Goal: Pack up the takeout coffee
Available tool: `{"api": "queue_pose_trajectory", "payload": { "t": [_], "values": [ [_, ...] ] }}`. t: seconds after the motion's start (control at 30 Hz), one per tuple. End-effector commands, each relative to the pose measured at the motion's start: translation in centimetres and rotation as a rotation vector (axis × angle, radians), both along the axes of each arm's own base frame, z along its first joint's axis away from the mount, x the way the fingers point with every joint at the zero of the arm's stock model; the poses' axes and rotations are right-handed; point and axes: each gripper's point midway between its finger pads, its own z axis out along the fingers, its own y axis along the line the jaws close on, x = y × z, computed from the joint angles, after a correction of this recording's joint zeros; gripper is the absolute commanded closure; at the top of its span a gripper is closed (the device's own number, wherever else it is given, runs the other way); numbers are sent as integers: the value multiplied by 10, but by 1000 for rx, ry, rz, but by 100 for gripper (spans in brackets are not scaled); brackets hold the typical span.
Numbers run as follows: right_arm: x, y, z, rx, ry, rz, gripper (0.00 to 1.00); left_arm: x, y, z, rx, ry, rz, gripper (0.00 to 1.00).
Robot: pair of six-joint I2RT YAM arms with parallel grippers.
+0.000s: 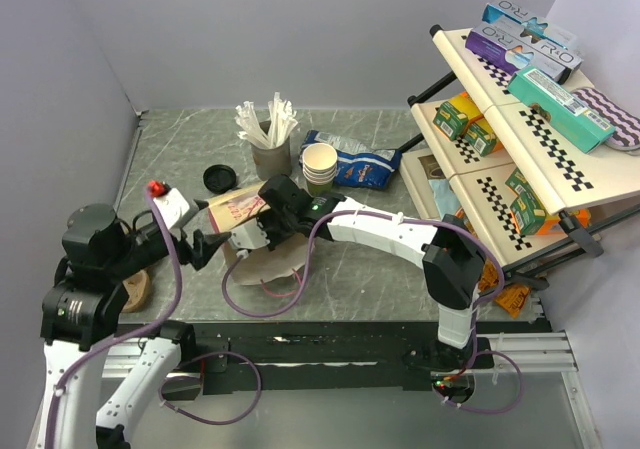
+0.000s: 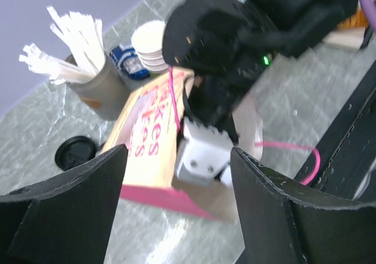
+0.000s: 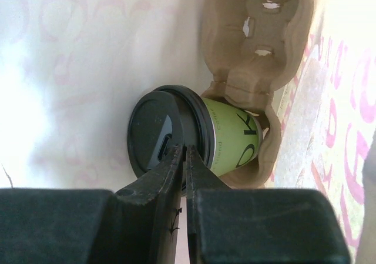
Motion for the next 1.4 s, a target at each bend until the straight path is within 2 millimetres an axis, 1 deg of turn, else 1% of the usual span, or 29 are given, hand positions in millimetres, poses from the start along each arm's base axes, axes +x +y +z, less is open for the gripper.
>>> {"api": "queue_pose_trajectory", "payload": {
  "t": [0.0, 0.17, 0.27, 0.37, 0.4, 0.47, 0.5, 0.53, 0.57, 0.6, 0.63, 0.67, 0.7, 0.73, 0.77, 0.8, 0.83, 0.87, 0.93, 1.03, 1.07, 1.13, 1.17, 1.2, 1.23, 1.27, 1.3, 1.33, 1.37],
  "values": [
    [3, -1, -5, 5, 14, -18, 88, -12, 11, -23, 124, 39, -3, 23],
    [3, 1, 3, 21, 22, -28, 89, 6, 19, -17, 139, 40, 68, 23],
    [5, 0, 7, 24, 20, -29, 89, 0, 22, -11, 182, 0, 48, 23],
    [3, 1, 10, 21, 35, -32, 90, -12, 27, -1, 226, -43, 39, 25],
    [4, 3, 14, 30, 42, -41, 90, -26, 25, 0, 236, -26, 4, 27],
    [3, 3, 12, 28, 79, -63, 90, -40, 24, 1, 262, -33, -39, 30],
    [6, 5, 20, 43, 81, -71, 90, -49, 24, -7, 269, 10, -60, 34],
    [7, 7, 18, 43, 95, -78, 90, -56, 21, -10, 270, 22, -92, 36],
    [9, 7, 21, 50, 105, -88, 90, -60, 20, -12, 270, 25, -107, 38],
    [10, 10, 28, 69, 124, -110, 91, -63, 19, -18, 272, 36, -126, 42],
    [10, 11, 27, 71, 151, -117, 91, -73, 14, -22, 282, 13, -185, 43],
    [12, 12, 30, 84, 175, -139, 91, -77, 12, -28, 289, 10, -218, 45],
    [13, 14, 39, 92, 184, -146, 91, -82, 10, -32, 290, 0, -249, 45],
    [14, 15, 38, 89, 194, -154, 91, -88, 5, -32, 283, -42, -294, 44],
    [13, 17, 40, 97, 206, -158, 91, -89, 1, -40, 275, -36, -325, 42],
    [14, 19, 43, 106, 208, -161, 91, -90, -2, -42, 269, -50, -347, 38],
    [14, 20, 42, 106, 213, -165, 91, -89, -9, -38, 247, -94, -384, 37],
    [14, 20, 43, 109, 217, -171, 91, -85, -12, -47, 231, -69, -400, 34],
    [14, 21, 41, 106, 223, -176, 91, -81, -18, -51, 209, -64, -431, 33],
    [16, 20, 40, 105, 228, -203, 91, -71, -25, -66, 183, -48, -478, 31],
    [17, 20, 38, 104, 230, -210, 91, -63, -27, -73, 184, -52, -478, 30],
    [20, 19, 38, 107, 223, -228, 91, -56, -26, -79, 192, -79, -462, 30],
    [20, 19, 36, 105, 230, -236, 92, -50, -26, -88, 193, -72, -447, 30],
    [21, 19, 38, 107, 227, -243, 92, -38, -25, -84, 203, -122, -416, 30],
    [22, 19, 35, 103, 234, -252, 92, -35, -24, -84, 205, -141, -400, 29],
    [23, 21, 39, 113, 239, -262, 92, -32, -24, -90, 212, -142, -400, 30],
    [23, 22, 37, 110, 246, -268, 92, -26, -23, -90, 225, -163, -391, 30],
    [24, 22, 38, 113, 253, -280, 93, -21, -22, -95, 235, -158, -383, 30],
    [24, 24, 41, 119, 256, -281, 93, -17, -21, -97, 244, -155, -372, 30]
  ]
}}
